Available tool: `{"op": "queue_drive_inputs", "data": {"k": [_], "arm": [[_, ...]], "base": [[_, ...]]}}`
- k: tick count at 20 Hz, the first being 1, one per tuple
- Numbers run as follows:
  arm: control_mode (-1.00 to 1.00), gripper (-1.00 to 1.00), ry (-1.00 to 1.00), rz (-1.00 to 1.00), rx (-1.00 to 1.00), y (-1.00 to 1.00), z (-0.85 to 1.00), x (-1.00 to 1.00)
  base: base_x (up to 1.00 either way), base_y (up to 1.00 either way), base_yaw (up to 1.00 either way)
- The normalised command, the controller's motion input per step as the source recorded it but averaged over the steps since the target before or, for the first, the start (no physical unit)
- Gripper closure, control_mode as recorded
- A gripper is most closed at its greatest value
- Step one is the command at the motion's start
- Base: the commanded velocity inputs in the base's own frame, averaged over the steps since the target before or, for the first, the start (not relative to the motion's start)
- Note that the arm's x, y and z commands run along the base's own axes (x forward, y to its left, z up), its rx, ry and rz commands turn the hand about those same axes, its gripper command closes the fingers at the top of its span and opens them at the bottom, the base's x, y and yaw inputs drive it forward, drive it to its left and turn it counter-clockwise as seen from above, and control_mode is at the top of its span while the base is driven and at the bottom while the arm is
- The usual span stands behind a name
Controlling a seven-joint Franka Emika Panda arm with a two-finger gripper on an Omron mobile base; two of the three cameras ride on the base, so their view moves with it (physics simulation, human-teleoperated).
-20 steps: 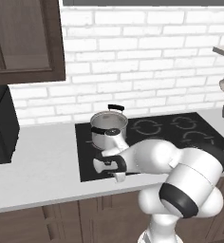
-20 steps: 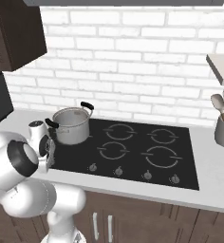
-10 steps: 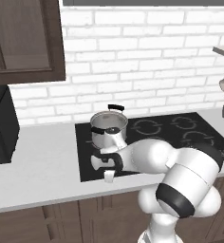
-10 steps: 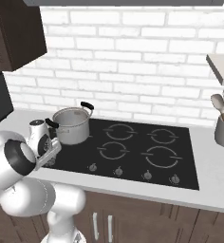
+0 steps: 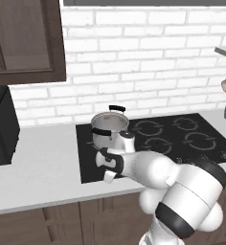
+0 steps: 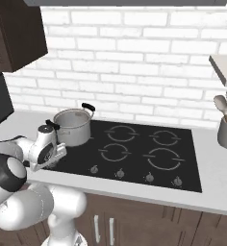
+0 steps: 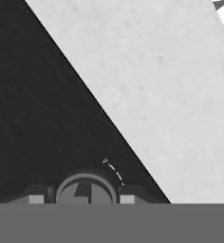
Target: Turn off the front left burner of the stove.
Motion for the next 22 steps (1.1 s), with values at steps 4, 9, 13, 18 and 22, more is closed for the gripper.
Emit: {"op": "queue_drive_inputs", "data": {"k": [4, 9, 13, 18, 22], "arm": [[-1.0, 1.0, -0.03, -0.71, 0.05, -0.1, -0.36, -0.16], [-1.0, 1.0, 0.0, -0.7, 0.0, 0.04, -0.36, 0.4], [-1.0, 1.0, 0.0, -0.65, 0.0, 0.09, -0.39, 0.47], [-1.0, 1.0, 0.0, -0.76, 0.01, -0.03, -0.51, -0.02], [-1.0, 1.0, 0.0, -0.8, 0.07, -0.27, -0.46, -0.27]], "base": [[0.0, 0.0, 0.0], [0.0, 0.0, 0.0], [0.0, 0.0, 0.0], [0.0, 0.0, 0.0], [0.0, 0.0, 0.0]]}}
